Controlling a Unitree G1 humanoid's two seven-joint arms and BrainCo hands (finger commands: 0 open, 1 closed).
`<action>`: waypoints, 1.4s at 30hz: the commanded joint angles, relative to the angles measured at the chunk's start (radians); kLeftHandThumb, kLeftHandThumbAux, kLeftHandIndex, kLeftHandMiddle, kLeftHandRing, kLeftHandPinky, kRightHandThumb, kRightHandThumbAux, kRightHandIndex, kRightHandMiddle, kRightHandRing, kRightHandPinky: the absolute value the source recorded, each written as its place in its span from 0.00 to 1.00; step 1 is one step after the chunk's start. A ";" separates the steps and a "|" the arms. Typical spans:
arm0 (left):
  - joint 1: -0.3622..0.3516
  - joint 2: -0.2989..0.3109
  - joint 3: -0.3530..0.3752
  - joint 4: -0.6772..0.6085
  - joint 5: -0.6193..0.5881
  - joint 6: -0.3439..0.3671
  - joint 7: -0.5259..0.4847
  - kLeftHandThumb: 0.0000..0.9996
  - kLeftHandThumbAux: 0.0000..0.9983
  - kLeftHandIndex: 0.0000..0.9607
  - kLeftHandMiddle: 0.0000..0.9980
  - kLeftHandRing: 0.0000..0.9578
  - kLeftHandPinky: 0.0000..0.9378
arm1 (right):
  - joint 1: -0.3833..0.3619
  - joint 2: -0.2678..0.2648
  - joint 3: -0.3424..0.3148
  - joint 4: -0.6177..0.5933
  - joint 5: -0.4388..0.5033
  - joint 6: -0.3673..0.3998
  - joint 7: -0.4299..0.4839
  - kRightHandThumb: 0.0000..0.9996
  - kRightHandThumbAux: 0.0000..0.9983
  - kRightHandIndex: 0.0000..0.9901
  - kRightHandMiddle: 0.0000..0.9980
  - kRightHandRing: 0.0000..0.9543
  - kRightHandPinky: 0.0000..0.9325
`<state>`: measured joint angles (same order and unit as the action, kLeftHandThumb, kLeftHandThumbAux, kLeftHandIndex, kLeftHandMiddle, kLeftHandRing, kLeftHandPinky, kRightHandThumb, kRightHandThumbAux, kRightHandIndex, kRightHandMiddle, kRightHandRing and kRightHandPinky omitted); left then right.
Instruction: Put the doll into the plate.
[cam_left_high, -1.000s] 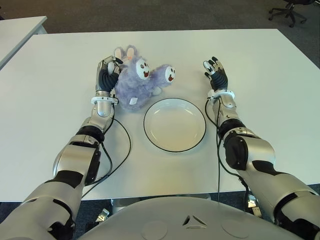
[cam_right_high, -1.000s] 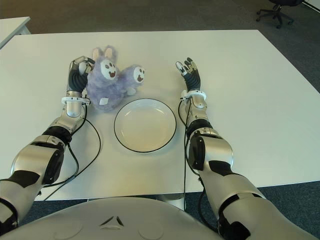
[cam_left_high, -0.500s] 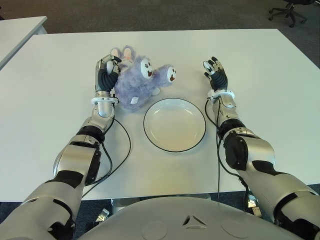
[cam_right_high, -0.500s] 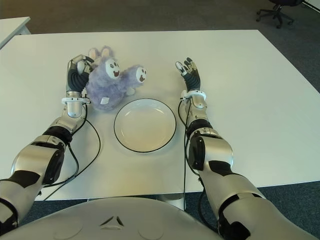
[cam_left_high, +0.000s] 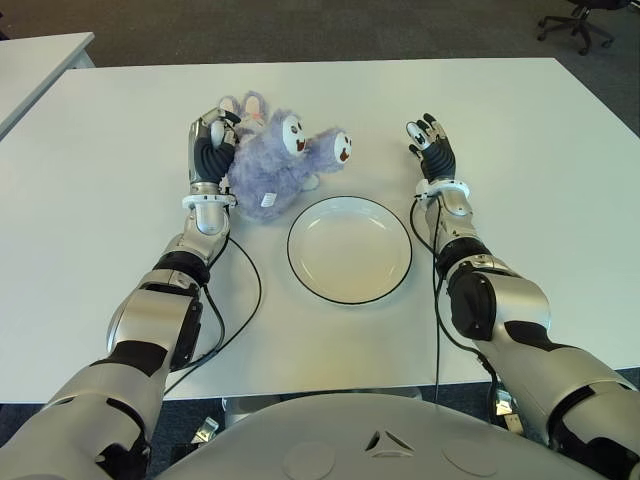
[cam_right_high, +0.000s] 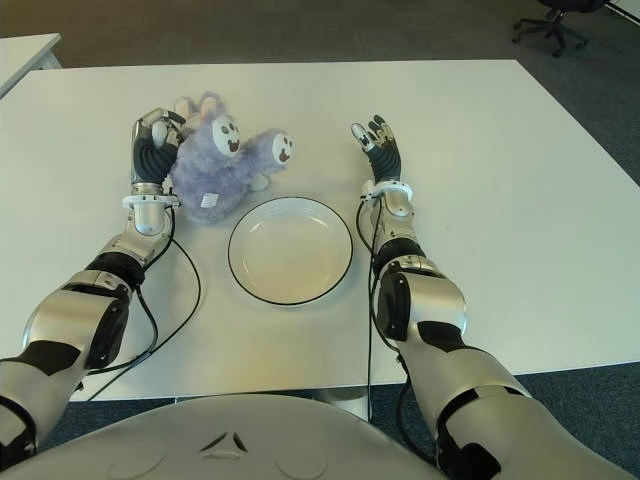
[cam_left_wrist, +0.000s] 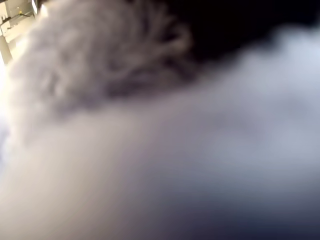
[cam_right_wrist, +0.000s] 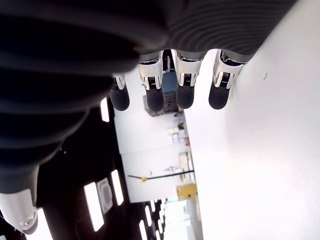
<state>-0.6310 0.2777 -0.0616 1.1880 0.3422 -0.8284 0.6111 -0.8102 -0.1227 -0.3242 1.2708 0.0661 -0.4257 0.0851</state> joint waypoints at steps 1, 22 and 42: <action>0.070 -0.055 -0.015 0.035 0.011 0.022 0.030 0.74 0.69 0.46 0.85 0.90 0.92 | 0.079 0.023 0.000 0.049 0.007 0.042 -0.005 0.08 0.59 0.02 0.05 0.05 0.06; 0.058 -0.059 -0.006 0.028 0.006 0.027 0.026 0.74 0.69 0.46 0.85 0.90 0.92 | 0.077 0.022 0.003 0.051 0.003 0.045 -0.008 0.08 0.59 0.02 0.05 0.05 0.06; 0.031 -0.049 -0.006 0.029 0.012 0.015 0.031 0.74 0.69 0.46 0.85 0.90 0.91 | 0.073 0.025 0.001 0.052 0.006 0.050 -0.005 0.08 0.59 0.02 0.04 0.04 0.06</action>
<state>-0.6441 0.2626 -0.0605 1.1833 0.3538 -0.8133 0.6346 -0.8106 -0.1233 -0.3218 1.2709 0.0652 -0.4258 0.0845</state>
